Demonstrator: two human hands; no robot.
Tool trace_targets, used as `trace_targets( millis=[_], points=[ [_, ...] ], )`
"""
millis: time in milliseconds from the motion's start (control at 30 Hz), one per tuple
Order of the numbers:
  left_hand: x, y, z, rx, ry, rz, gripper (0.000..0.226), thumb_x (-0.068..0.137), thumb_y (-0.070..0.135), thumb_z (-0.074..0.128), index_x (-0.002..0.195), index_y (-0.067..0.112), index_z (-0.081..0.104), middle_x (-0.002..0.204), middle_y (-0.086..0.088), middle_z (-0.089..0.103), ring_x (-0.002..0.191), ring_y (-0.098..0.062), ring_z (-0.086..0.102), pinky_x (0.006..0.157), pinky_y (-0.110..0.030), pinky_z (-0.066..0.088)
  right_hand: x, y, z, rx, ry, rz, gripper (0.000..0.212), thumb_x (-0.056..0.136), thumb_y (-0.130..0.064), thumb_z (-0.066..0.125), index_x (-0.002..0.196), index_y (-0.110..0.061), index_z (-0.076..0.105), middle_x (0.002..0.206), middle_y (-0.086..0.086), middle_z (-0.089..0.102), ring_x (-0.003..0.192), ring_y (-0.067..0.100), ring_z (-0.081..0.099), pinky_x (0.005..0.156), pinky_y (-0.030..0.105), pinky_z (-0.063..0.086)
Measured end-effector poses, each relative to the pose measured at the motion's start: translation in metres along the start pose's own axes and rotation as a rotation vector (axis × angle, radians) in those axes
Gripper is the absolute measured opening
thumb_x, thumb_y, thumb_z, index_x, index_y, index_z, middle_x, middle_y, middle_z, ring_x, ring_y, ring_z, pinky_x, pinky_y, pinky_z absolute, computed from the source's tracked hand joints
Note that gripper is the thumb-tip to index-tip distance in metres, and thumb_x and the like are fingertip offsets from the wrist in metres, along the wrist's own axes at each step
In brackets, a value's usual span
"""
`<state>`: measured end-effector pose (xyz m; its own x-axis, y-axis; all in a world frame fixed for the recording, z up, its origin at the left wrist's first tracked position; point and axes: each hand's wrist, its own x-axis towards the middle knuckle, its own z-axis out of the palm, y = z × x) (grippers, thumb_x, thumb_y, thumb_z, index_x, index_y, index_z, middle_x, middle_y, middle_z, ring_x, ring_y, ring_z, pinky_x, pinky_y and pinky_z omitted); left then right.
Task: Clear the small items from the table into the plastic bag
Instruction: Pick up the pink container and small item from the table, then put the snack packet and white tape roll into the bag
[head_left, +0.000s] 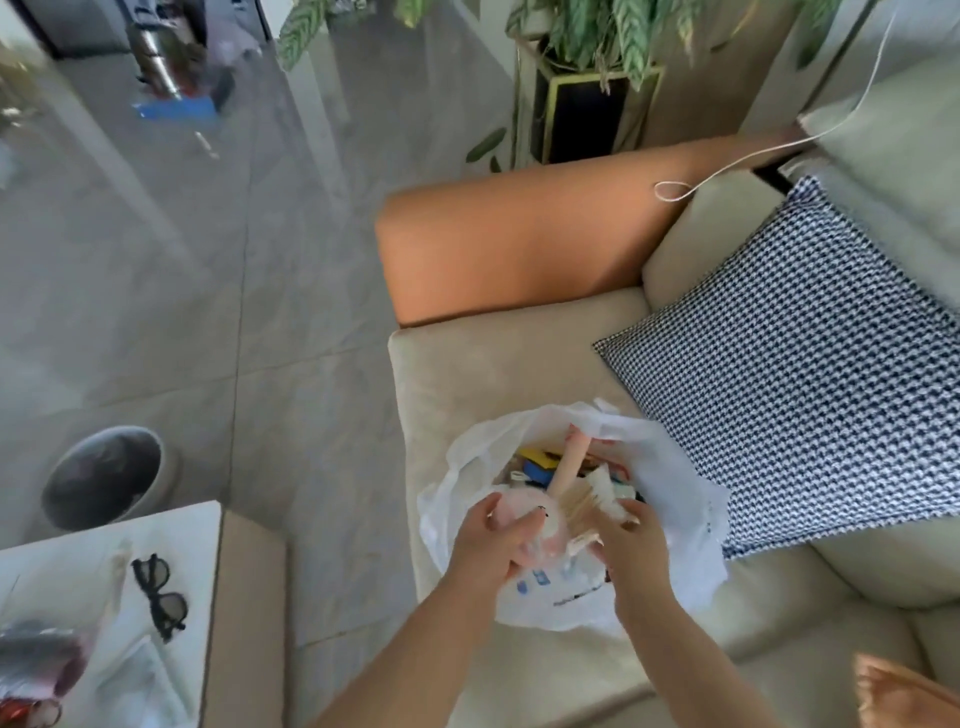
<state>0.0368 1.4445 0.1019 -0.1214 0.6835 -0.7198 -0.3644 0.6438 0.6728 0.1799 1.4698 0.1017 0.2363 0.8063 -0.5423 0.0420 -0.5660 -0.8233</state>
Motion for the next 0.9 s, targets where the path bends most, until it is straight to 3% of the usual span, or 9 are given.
trace_targets(
  millis=[100, 333, 433, 467, 533, 600, 700, 767, 900],
  points=[
    [0.028, -0.001, 0.022, 0.050, 0.068, 0.001, 0.041, 0.078, 0.021, 0.076, 0.115, 0.024, 0.057, 0.121, -0.006, 0.060, 0.101, -0.023, 0.062, 0.091, -0.043, 0.055, 0.028, 0.000, -0.005, -0.109, 0.053, -0.060, 0.024, 0.083, -0.017, 0.065, 0.103, -0.011, 0.055, 0.091, 0.005, 0.064, 0.087, 0.024, 0.062, 0.087, 0.049, 0.053],
    [0.067, 0.000, 0.050, 0.093, 0.187, -0.009, 0.061, 0.082, 0.023, 0.072, 0.135, 0.023, 0.042, 0.125, -0.003, 0.054, 0.111, -0.026, 0.058, 0.097, -0.043, 0.051, 0.071, 0.011, -0.010, -0.206, 0.033, -0.059, 0.038, 0.092, -0.003, 0.045, 0.128, -0.014, 0.046, 0.097, 0.002, 0.059, 0.088, 0.023, 0.059, 0.087, 0.044, 0.052],
    [0.066, 0.003, 0.055, 0.222, 0.207, -0.025, 0.059, 0.086, 0.018, 0.065, 0.137, 0.026, 0.037, 0.123, -0.002, 0.053, 0.115, -0.026, 0.053, 0.103, -0.042, 0.045, 0.073, 0.014, -0.009, -0.255, 0.038, -0.024, 0.031, 0.096, -0.008, 0.041, 0.126, -0.014, 0.049, 0.092, -0.002, 0.058, 0.083, 0.014, 0.056, 0.077, 0.022, 0.049],
    [0.062, 0.006, 0.056, 0.325, 0.219, -0.036, 0.054, 0.086, 0.021, 0.064, 0.132, 0.028, 0.037, 0.119, 0.000, 0.053, 0.113, -0.025, 0.053, 0.101, -0.038, 0.045, 0.072, 0.017, -0.009, -0.302, 0.043, -0.030, 0.034, 0.096, -0.006, 0.042, 0.128, -0.013, 0.046, 0.097, -0.001, 0.059, 0.088, 0.015, 0.056, 0.079, 0.018, 0.049],
    [0.052, 0.008, 0.057, 0.453, 0.230, -0.046, 0.042, 0.088, 0.024, 0.061, 0.124, 0.026, 0.038, 0.109, -0.002, 0.053, 0.106, -0.026, 0.053, 0.094, -0.034, 0.048, 0.065, 0.016, -0.009, -0.412, 0.036, -0.050, 0.042, 0.092, -0.003, 0.046, 0.133, -0.014, 0.041, 0.115, 0.005, 0.057, 0.109, 0.025, 0.055, 0.096, 0.031, 0.046],
    [0.046, 0.004, 0.052, 0.436, 0.192, -0.083, 0.057, 0.088, 0.014, 0.057, 0.139, 0.025, 0.034, 0.120, -0.008, 0.054, 0.108, -0.030, 0.056, 0.095, -0.039, 0.050, 0.056, 0.015, -0.008, -0.421, -0.028, -0.042, 0.045, 0.091, -0.003, 0.047, 0.134, -0.015, 0.038, 0.124, 0.006, 0.051, 0.123, 0.031, 0.048, 0.103, 0.040, 0.042],
    [0.026, 0.003, 0.044, 0.348, 0.120, -0.136, 0.048, 0.089, 0.006, 0.054, 0.132, 0.022, 0.041, 0.109, -0.008, 0.059, 0.085, -0.020, 0.059, 0.080, -0.032, 0.052, 0.039, 0.012, -0.006, -0.464, -0.072, -0.073, 0.059, 0.088, -0.004, 0.054, 0.142, -0.011, 0.031, 0.133, 0.012, 0.048, 0.115, 0.027, 0.049, 0.094, 0.036, 0.043],
    [0.013, 0.000, 0.038, 0.336, 0.085, -0.144, 0.030, 0.090, 0.006, 0.053, 0.116, 0.020, 0.046, 0.094, -0.005, 0.060, 0.078, -0.016, 0.058, 0.073, -0.028, 0.052, 0.023, 0.008, -0.002, -0.491, -0.114, -0.140, 0.054, 0.089, -0.006, 0.055, 0.139, -0.010, 0.036, 0.127, 0.010, 0.051, 0.107, 0.020, 0.048, 0.086, 0.026, 0.037],
    [-0.014, -0.010, 0.014, 0.385, 0.066, -0.111, 0.020, 0.086, 0.011, 0.059, 0.104, 0.019, 0.056, 0.083, -0.002, 0.062, 0.067, -0.013, 0.058, 0.058, -0.020, 0.045, -0.009, 0.008, 0.016, -0.568, -0.240, -0.236, 0.037, 0.090, -0.009, 0.054, 0.126, -0.013, 0.049, 0.120, 0.003, 0.057, 0.109, 0.014, 0.051, 0.086, 0.021, 0.035]
  ],
)
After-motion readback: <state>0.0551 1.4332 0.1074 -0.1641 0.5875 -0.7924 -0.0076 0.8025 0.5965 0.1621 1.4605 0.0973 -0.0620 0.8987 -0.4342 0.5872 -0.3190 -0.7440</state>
